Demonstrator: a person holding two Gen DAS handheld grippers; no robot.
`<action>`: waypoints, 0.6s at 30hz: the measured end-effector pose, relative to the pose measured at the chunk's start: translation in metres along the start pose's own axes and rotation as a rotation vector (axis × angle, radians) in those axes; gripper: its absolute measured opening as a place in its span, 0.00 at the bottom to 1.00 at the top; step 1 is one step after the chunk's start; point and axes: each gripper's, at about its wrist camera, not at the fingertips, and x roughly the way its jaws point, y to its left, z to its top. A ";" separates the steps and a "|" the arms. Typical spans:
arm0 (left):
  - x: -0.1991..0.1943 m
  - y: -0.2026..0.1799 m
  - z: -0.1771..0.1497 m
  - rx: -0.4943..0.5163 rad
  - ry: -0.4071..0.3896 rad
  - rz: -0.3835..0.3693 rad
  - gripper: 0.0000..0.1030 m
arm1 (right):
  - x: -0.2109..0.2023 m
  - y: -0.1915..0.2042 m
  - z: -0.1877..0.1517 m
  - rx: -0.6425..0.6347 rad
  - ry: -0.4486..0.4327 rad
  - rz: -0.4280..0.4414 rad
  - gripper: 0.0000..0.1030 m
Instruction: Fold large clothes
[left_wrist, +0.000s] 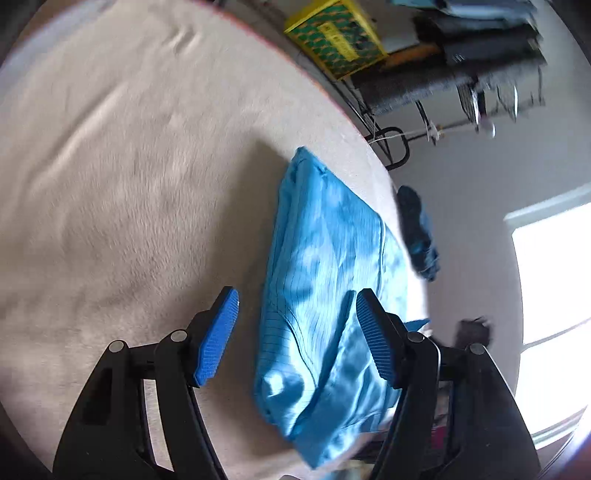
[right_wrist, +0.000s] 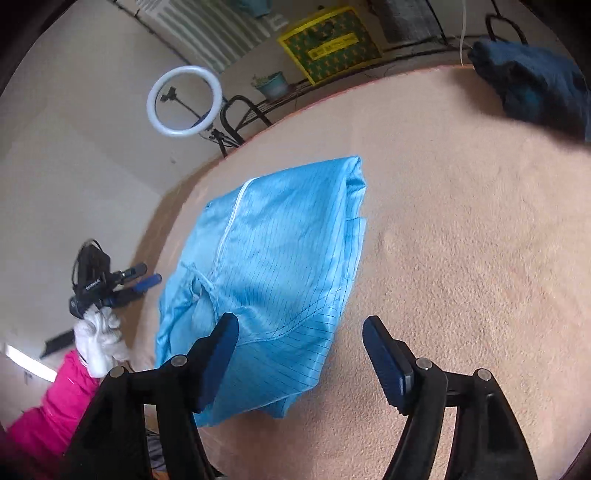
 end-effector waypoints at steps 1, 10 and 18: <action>0.004 0.005 0.002 -0.022 0.010 -0.009 0.65 | 0.004 -0.009 0.001 0.040 0.015 0.027 0.71; 0.043 0.005 0.017 -0.019 0.127 -0.053 0.65 | 0.044 -0.017 0.000 0.098 0.118 0.105 0.58; 0.072 -0.003 0.033 -0.002 0.164 -0.056 0.37 | 0.064 -0.029 0.009 0.177 0.134 0.205 0.38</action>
